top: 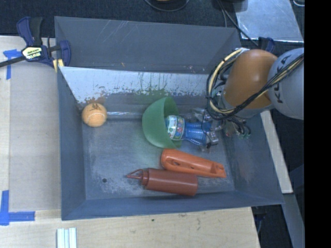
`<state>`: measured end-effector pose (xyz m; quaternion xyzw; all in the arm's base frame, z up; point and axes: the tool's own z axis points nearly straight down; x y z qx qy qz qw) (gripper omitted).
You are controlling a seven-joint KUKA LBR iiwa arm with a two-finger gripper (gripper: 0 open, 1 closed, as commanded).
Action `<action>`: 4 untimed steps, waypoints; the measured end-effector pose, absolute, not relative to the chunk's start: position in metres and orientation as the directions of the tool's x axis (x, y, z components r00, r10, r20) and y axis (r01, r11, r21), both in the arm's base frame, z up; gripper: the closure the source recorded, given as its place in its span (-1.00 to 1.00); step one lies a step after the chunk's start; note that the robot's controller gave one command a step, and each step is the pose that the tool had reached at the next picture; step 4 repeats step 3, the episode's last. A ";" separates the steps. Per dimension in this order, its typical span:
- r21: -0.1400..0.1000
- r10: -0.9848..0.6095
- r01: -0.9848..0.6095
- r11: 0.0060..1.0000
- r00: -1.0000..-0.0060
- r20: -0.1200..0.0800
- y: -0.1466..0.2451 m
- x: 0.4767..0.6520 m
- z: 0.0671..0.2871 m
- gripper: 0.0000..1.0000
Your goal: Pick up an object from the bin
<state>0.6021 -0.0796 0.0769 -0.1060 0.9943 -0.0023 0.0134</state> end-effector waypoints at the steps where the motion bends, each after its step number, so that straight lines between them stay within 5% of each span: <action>1: -0.008 -0.213 -0.213 0.977 -0.977 -0.029 -0.073 0.599 0.202 1.00; 4: -0.008 -0.213 -0.213 0.977 -0.977 -0.029 -0.073 0.599 0.202 1.00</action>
Offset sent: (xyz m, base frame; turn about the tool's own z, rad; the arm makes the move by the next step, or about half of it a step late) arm 0.0000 0.0000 0.0000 0.0000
